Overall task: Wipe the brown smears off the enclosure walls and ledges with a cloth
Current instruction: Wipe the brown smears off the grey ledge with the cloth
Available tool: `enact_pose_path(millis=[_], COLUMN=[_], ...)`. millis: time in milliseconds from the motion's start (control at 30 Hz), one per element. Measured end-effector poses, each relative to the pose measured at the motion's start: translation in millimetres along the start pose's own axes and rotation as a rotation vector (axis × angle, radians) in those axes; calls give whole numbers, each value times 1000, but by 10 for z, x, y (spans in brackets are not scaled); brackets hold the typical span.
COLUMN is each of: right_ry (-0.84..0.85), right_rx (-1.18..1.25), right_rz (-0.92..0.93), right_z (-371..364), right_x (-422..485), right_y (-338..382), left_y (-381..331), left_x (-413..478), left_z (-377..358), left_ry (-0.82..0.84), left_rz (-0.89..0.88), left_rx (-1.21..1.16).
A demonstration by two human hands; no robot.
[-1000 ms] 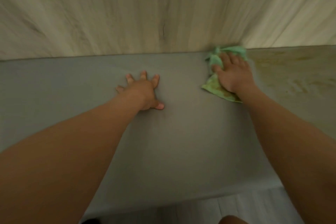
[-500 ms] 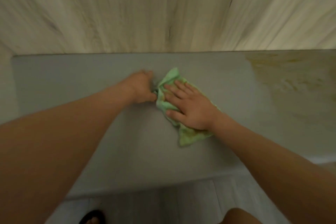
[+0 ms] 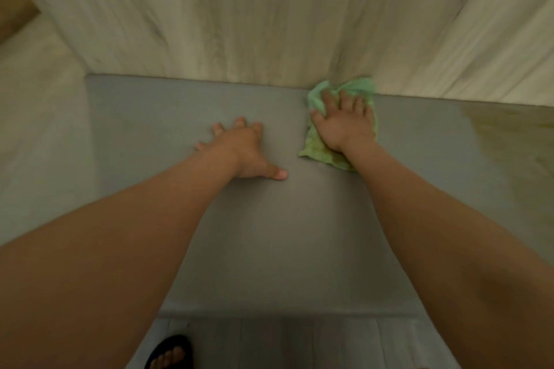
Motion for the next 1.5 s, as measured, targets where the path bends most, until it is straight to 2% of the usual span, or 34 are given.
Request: enact_pose_path(millis=[33, 100, 167, 200, 267, 367, 433, 500, 633, 700, 767, 900, 1033, 1133, 1233, 1400, 1500], right_ry=[3, 8, 9, 13, 21, 2, 1, -20, -27, -42, -57, -91, -171, -225, -209, -172, -142], right_rx=[-23, -52, -48, -43, -47, -74, -66, -55, 19, 34, 18, -24, -15, -12, -42, -1, 54], right_rz=[86, 279, 429, 488, 615, 769, 709, 512, 5, -115, -94, 124, 300, 330, 209, -303, -521], right_z=[-43, -158, -256, -292, -334, -337, -272, -165, 37, 26, -55, -168, -149, -101, -75, 64, 110], right_x=[-107, -446, -861, -1040, -1382, -1714, -1627, -1331, -984, -1087, -1300, -1887, -2241, -2288, -2196, -1932, -1694], right_y=[315, 960, 1411, 1530, 1590, 1303, 819, 62, -1643, -1915, -1889, -1766, -1949, -2366, -3014, -4478, -4861], left_y=[6, 210, 667, 873, 1081, 892, 594, 237, -454, -756, -1129, -1870, -2530, -2959, -3235, -3490, -3410], left_x=[-33, -205, -445, -564, -719, -735, -646, -506, -269, -208, -134, 0, 34, 55, 122, 325, 476], left_z=[84, 363, 579, 610, 547, 447, 439, 376, 193, 81, -58, -287, -447, -572, -638, -635, -670], left_ry=[-37, -214, -442, -505, -515, -480, -464, -424, -385, -362, -335, -321, -331, -338, -343, -407, -423], left_rz=[-27, 0, 141, 218, 307, 290, 232, 159, 32, -10, -64, -152, -250, -321, -344, -396, -369], left_rx=[-45, -213, -342, -338, -278, -246, -217, -184, -144, -138, -125, -108, -74, -47, -45, 73, 151])
Point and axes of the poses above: each hand's wrist, its own x-axis towards the middle knuckle, its own z-axis out of the back of the hand, y = z × x, the point moved 10 cm from there along x, towards the middle knuckle, and after that the axes turned 8 degrees about -z, right-handed, at the moved point
